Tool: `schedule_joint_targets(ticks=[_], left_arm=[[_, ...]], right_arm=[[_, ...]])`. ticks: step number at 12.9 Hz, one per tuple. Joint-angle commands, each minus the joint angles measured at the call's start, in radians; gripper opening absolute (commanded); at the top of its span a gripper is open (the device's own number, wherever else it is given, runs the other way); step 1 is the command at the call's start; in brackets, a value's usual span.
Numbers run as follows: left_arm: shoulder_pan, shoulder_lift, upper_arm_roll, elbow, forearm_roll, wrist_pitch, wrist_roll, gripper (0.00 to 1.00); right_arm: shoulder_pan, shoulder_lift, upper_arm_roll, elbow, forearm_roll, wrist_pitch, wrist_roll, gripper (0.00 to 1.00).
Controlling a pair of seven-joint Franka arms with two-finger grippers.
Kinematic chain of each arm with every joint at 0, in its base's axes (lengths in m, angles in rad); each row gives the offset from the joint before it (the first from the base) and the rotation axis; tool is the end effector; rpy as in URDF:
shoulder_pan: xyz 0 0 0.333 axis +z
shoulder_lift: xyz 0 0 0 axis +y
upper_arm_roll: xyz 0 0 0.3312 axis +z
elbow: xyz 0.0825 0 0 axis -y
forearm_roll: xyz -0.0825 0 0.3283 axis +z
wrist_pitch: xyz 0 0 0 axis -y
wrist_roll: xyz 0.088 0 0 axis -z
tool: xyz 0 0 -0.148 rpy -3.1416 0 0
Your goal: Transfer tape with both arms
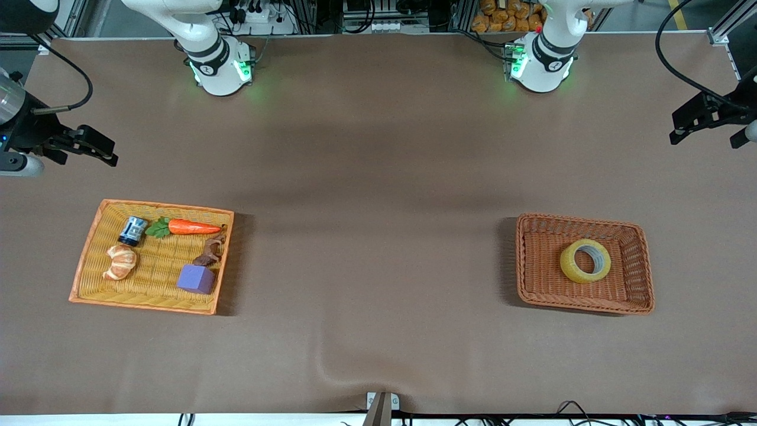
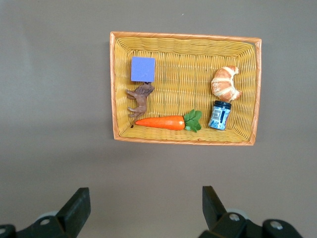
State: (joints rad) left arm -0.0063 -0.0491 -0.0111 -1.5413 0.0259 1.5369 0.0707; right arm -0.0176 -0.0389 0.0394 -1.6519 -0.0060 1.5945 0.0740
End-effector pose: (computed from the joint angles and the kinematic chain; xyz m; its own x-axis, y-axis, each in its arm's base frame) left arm 0.4815 -0.0046 0.6320 0.9953 -0.0871 0.0427 -0.0859 -0.9959 -0.0294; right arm 0.4862 0.0101 0.5861 0.9985 -0.0521 -0.0179 -0.0519 -0.9986 0.0089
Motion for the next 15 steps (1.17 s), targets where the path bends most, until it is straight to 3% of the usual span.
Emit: schedule_joint_targets(ticks=[1,6,9,15], left_arm=[[-0.006,0.003,0.002,0.02,0.0,-0.02,-0.02,1.0],[-0.001,0.034,0.006,0.046,-0.015,-0.078,-0.017,1.0],[-0.02,0.074,0.005,0.118,0.032,-0.139,0.015,1.0],[-0.027,0.072,0.007,0.118,0.029,-0.144,0.017,1.0]], right_arm=[[-0.002,0.01,0.002,0.02,-0.002,-0.014,-0.008,1.0],[-0.002,0.01,0.002,0.02,-0.002,-0.014,-0.008,1.0],[-0.002,0.01,0.002,0.02,-0.002,-0.014,-0.008,1.0],[-0.001,0.01,0.002,0.02,-0.002,-0.014,-0.008,1.0]])
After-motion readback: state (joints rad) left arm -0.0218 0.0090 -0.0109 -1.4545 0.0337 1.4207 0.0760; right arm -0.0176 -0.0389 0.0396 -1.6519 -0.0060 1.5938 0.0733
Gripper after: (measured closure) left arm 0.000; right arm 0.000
